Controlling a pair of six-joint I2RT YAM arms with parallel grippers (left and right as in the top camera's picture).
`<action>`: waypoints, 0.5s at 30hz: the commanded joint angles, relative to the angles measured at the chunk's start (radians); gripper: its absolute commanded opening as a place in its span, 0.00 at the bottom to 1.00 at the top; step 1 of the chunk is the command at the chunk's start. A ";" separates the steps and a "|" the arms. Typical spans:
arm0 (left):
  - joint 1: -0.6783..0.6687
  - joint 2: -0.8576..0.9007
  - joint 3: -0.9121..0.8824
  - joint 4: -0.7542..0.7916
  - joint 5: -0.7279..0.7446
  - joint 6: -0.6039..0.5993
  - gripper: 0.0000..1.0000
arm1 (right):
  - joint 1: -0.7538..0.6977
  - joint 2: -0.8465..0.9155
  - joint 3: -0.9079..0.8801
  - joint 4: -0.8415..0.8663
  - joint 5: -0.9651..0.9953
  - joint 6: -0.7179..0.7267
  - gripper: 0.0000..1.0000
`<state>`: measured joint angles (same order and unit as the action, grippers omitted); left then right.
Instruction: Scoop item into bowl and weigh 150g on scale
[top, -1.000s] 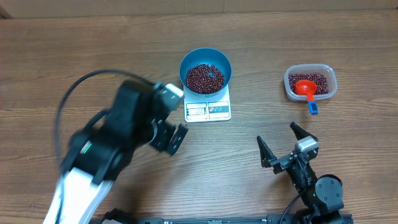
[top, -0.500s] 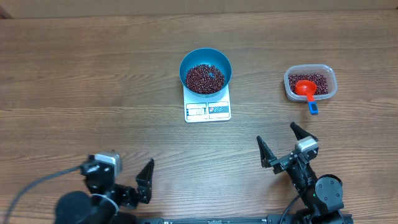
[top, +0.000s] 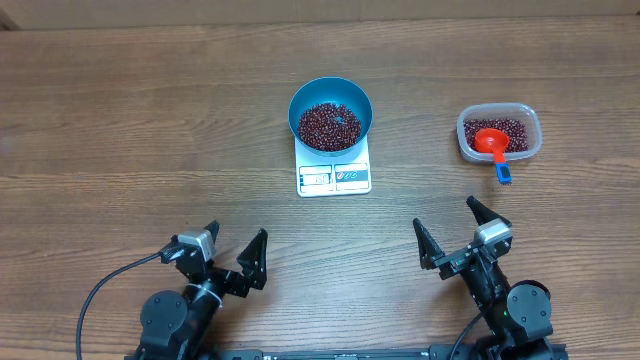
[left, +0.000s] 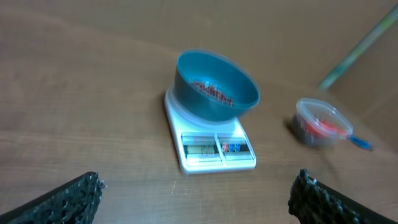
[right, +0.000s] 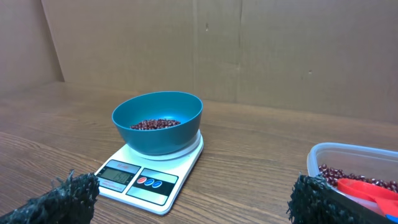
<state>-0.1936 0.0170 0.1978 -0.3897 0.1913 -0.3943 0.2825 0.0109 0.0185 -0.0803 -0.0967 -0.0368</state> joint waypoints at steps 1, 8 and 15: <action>0.009 -0.014 -0.081 0.128 0.008 -0.033 0.99 | 0.003 -0.008 -0.011 0.003 0.010 0.004 1.00; 0.006 -0.014 -0.161 0.260 0.023 -0.010 0.99 | 0.003 -0.008 -0.011 0.003 0.010 0.003 1.00; -0.023 -0.014 -0.162 0.260 0.047 0.118 1.00 | 0.003 -0.008 -0.011 0.003 0.010 0.003 1.00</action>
<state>-0.2024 0.0147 0.0452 -0.1341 0.2108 -0.3565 0.2821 0.0109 0.0185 -0.0807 -0.0967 -0.0376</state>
